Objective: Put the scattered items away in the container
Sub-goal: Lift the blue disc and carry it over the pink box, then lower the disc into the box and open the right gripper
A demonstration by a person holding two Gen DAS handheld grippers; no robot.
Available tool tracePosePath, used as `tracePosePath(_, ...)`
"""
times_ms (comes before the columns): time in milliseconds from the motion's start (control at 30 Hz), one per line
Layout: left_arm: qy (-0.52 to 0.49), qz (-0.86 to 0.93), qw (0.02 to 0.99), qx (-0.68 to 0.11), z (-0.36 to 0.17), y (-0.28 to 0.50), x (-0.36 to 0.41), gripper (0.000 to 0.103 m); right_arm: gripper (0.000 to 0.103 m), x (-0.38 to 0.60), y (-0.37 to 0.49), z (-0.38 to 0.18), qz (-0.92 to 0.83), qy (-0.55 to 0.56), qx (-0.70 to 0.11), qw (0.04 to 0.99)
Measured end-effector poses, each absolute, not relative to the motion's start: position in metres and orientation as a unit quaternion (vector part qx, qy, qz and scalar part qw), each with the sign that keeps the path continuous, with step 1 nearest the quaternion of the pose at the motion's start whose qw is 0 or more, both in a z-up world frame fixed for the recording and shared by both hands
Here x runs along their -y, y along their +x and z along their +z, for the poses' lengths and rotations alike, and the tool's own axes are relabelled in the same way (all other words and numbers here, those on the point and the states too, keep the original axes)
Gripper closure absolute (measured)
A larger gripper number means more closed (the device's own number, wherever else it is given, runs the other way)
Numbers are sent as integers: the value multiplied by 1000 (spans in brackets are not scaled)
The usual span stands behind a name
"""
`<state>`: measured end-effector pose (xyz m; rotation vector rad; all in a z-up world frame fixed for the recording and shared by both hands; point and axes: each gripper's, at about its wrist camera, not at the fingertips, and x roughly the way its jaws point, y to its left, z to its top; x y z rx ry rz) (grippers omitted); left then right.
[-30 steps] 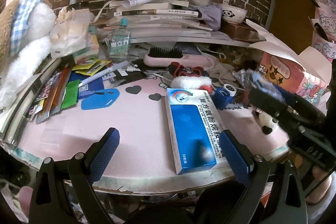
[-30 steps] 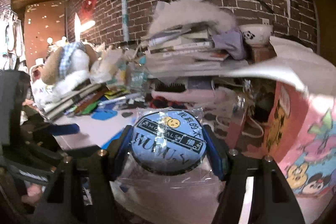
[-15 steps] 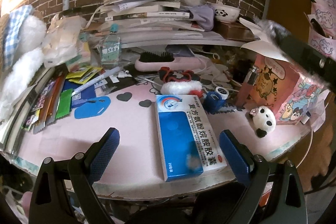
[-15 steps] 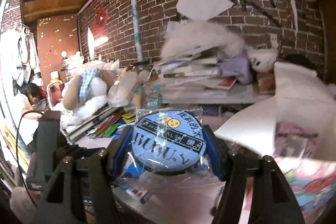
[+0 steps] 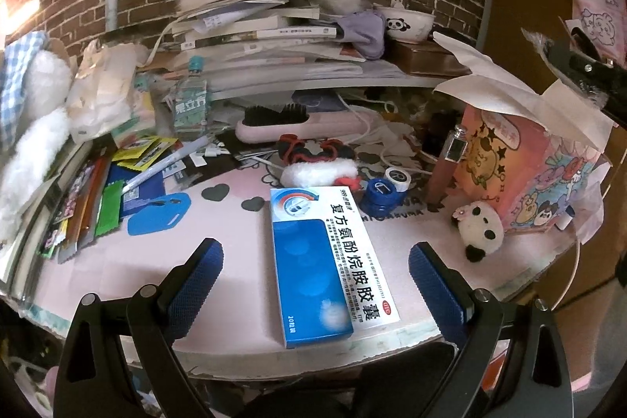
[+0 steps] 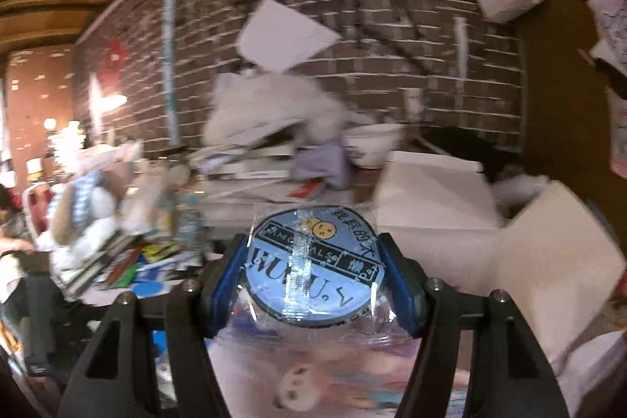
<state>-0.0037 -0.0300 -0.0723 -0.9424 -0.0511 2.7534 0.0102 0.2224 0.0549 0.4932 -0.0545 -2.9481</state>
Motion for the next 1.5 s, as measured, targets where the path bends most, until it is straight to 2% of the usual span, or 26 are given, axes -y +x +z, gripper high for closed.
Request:
tracePosePath(300,-322,939,116,15,-71,-3,27,8,40,-267,-29,43,-971,238,0,-1)
tracePosePath(433,-322,939,117,13,-71,-2,26,8,40,-284,-46,33,-963,268,20,6)
tracePosePath(700,-322,939,118,11,-71,-1,25,8,40,-285,-63,28,-952,307,-1,9)
tracePosePath(1167,-321,940,118,9,-71,1,24,8,39,-263,-92,12,-904,417,-83,45)
tracePosePath(1267,-321,940,119,9,-71,1,24,8,31,-262,-91,14,-904,416,-89,43)
tracePosePath(1300,-321,940,119,9,-71,1,24,8,19,-262,-90,16,-906,411,-90,40)
tracePosePath(1367,-321,940,119,9,-71,1,24,8,5,-261,-87,20,-912,396,-100,25)
tracePosePath(1500,-320,940,120,9,-70,1,24,8,1,-261,-80,28,-920,378,-104,20)
